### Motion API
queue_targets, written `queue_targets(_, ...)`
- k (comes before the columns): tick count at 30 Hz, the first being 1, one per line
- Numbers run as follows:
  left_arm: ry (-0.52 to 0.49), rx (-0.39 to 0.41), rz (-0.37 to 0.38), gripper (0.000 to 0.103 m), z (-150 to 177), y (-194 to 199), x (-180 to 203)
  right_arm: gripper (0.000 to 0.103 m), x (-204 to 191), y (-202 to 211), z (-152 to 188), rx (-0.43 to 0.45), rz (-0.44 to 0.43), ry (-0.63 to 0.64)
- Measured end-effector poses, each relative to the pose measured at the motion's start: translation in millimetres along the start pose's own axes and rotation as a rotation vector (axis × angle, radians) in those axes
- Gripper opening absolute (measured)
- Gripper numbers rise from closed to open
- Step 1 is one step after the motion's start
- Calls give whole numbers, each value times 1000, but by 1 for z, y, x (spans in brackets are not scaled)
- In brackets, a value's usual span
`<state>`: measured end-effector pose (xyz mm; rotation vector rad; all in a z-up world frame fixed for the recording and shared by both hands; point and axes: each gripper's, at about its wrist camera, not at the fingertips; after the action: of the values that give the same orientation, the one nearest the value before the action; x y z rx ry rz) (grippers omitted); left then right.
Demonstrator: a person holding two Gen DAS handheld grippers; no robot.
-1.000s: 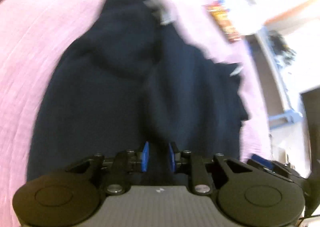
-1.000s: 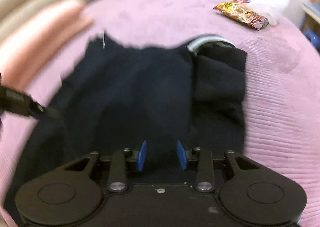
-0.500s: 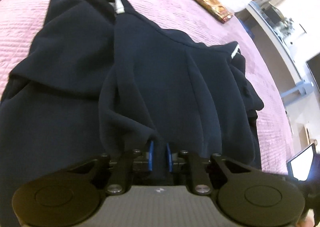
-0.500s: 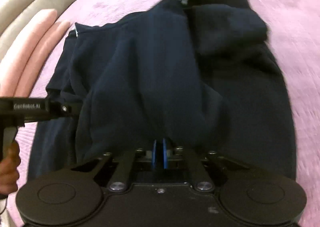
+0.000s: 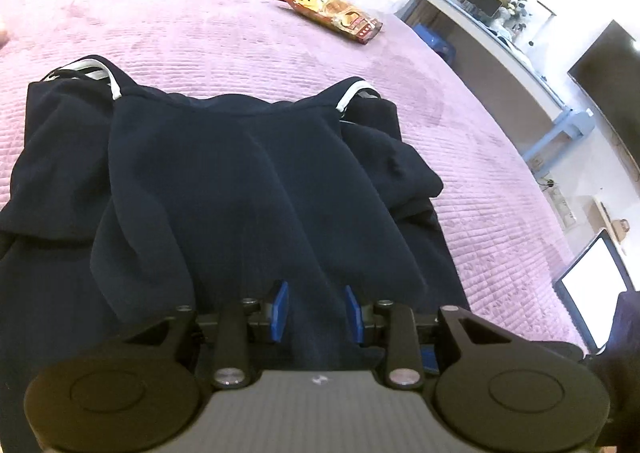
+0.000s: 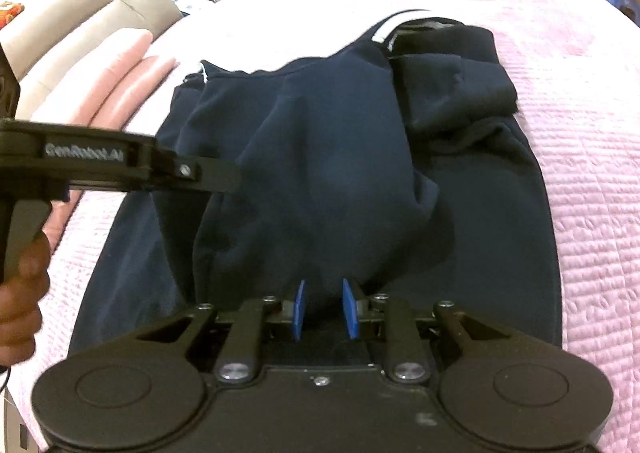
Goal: Fold large clothes
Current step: 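Open both grippers and smooth the folded hoodie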
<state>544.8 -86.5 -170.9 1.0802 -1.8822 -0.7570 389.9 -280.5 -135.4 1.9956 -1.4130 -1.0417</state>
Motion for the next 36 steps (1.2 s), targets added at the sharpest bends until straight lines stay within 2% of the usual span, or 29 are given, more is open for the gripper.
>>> queue_targets(1, 0, -10, -7, 33, 2, -5, -1, 37, 2, -3, -1, -1, 8, 3)
queue_targets(4, 27, -52, -57, 32, 8, -29, -11, 38, 9, -12, 0, -27, 43, 10)
queue_targets(5, 36, -70, -71, 29, 11, -36, -16, 39, 12, -15, 2, -47, 55, 5)
queue_targets(7, 68, -122, -112, 13, 18, -53, -29, 39, 19, -23, 6, -96, 89, -18)
queue_targets(8, 98, -121, -102, 10, 21, -54, -37, 39, 22, -24, 8, -101, 89, -32)
queue_targets(11, 196, -107, -42, 10, 22, -46, -52, 40, 21, -17, 9, -89, 95, -40)
queue_targets(14, 158, -84, -53, 11, 26, -31, -52, 40, 12, -5, 5, -41, 105, -30)
queue_targets(16, 156, -83, -89, 11, 31, -23, -57, 40, -1, 3, -3, 19, 98, 1)
queue_targets(17, 176, -93, -107, 15, 35, -20, -64, 40, -11, 6, -9, 53, 89, 21)
queue_targets(19, 250, -106, -78, 12, 42, -17, -85, 42, -29, 3, -20, 94, 65, 44)
queue_targets(21, 306, -114, -42, 12, 50, -8, -103, 49, -47, -12, -28, 101, 57, 62)
queue_targets(23, 297, -113, -34, 12, 53, 3, -108, 52, -60, -34, -28, 66, 81, 72)
queue_targets(26, 233, -123, -93, 20, 57, 14, -109, 52, -64, -78, -16, -70, 161, 74)
queue_targets(27, 225, -127, -96, 19, 60, 17, -111, 52, -64, -80, -11, -52, 171, 82)
queue_targets(29, 223, -128, -89, 19, 65, 26, -118, 52, -67, -72, -9, -49, 175, 88)
queue_targets(32, 206, -117, -96, 19, 71, 40, -122, 52, -61, -48, -2, -30, 145, 31)
queue_targets(36, 171, -116, -107, 20, 80, 63, -124, 52, -56, -3, 28, -16, 202, 16)
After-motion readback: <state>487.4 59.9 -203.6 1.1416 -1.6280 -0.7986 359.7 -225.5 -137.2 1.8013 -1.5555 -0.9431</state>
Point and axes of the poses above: each gripper's, at about its wrist camera, not at the fingertips, and y roughly against the way its jaws point, x to its right, z to its underside, and after that the axes turned 1 degree about -z, right-handed
